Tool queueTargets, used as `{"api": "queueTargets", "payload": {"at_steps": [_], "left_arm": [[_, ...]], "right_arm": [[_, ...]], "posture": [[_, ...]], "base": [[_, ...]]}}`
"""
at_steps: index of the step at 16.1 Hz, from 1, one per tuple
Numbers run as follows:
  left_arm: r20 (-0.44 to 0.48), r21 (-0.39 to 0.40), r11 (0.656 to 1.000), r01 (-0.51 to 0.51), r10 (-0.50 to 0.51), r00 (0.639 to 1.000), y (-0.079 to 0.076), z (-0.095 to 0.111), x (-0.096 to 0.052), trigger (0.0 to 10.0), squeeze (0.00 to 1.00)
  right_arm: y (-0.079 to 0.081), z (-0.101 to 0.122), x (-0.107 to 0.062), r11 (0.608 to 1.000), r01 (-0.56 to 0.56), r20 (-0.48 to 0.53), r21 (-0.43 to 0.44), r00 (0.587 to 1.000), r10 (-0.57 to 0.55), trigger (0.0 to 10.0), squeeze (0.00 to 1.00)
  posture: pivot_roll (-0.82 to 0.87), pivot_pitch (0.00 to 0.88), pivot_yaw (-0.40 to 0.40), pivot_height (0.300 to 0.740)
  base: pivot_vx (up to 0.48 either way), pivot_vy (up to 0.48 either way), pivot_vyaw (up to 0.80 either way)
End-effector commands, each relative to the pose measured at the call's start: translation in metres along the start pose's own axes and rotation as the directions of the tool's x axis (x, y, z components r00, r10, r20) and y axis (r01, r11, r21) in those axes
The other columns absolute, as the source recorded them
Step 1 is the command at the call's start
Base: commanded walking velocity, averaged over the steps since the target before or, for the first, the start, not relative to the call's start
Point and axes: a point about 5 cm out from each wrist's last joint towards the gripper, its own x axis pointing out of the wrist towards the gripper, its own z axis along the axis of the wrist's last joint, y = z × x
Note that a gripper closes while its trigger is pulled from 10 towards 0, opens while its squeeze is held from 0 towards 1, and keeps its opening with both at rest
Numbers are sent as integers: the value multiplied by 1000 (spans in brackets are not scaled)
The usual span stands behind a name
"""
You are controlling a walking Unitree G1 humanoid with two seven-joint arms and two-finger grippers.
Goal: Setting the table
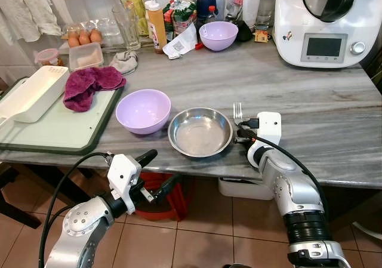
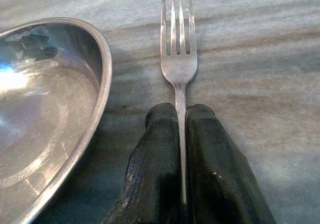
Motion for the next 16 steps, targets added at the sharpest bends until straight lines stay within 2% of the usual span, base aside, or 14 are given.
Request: {"api": "queueTargets", "payload": {"at_steps": [1,9,16], "left_arm": [[-5,13,1000,11,-11,1000,1,0,-1,10000,0],[7,2,999,35,-35,999,1,1,0,10000,0],[12,3,999,39,-39,999,0,3,2,10000,0]], "right_arm": [[3,-6,0,1000,-14,-31,8,999,14,10000,1000],[0,-6,0,1000,10,-18,13,1000,-9,10000,1000],[-5,9,-6,998,61,54,12,997,-61,10000,1000]], "posture": [[-149,110,78,740],[-154,110,90,740],[-156,111,91,740]], "base": [[0,0,0],[0,0,0],[0,0,0]]}}
